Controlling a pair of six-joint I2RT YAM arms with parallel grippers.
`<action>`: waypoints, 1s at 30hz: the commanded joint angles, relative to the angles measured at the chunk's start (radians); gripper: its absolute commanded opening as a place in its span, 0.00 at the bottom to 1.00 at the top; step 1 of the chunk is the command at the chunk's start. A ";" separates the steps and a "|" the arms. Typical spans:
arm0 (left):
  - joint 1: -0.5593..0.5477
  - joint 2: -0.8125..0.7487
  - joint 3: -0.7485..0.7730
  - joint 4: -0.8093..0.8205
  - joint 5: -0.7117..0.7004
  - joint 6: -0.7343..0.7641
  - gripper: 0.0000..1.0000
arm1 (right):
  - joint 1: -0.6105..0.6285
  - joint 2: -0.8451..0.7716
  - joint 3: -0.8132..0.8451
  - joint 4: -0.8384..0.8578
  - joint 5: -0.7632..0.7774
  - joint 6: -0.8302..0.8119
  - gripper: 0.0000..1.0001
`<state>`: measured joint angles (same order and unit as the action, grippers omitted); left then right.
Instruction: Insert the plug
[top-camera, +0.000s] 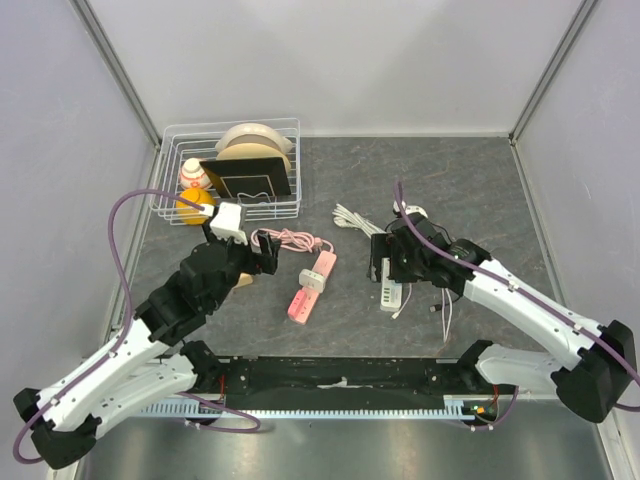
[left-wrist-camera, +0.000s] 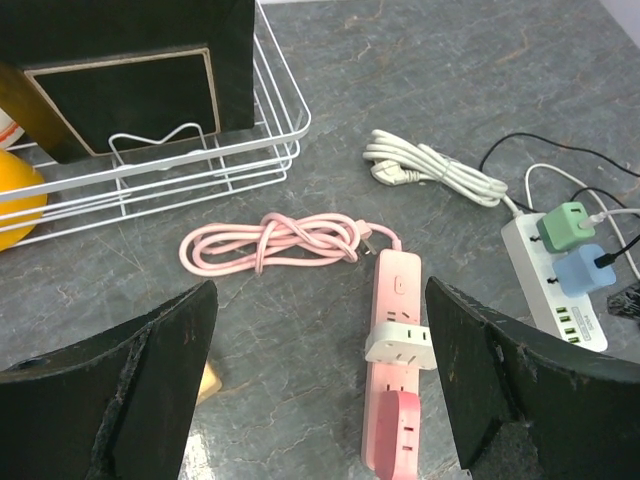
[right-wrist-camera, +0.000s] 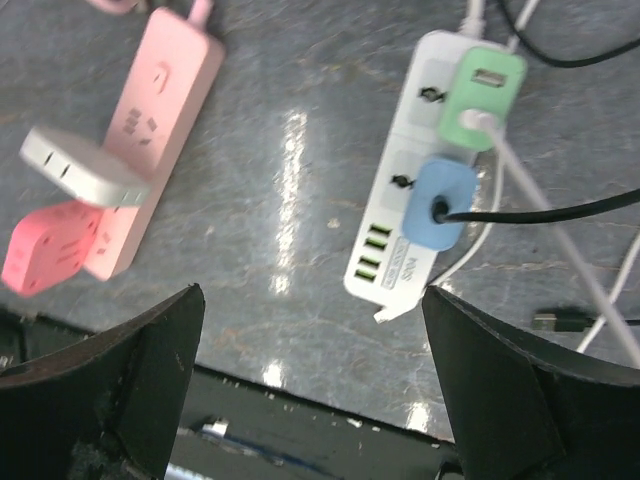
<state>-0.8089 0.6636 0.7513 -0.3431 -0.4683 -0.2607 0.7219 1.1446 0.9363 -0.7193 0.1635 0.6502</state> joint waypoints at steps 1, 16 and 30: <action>0.004 0.019 0.008 -0.003 0.008 -0.041 0.91 | -0.001 -0.037 0.052 -0.014 -0.160 -0.098 0.98; -0.013 0.361 0.128 -0.178 0.218 -0.239 0.92 | -0.001 -0.065 0.085 0.099 -0.211 -0.299 0.98; -0.010 0.449 0.198 -0.189 0.155 -0.324 0.93 | -0.131 -0.108 0.004 0.238 -0.058 -0.308 0.98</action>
<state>-0.8433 1.1110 0.8913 -0.5430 -0.2867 -0.5270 0.6674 1.0313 0.9432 -0.5594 0.0601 0.3653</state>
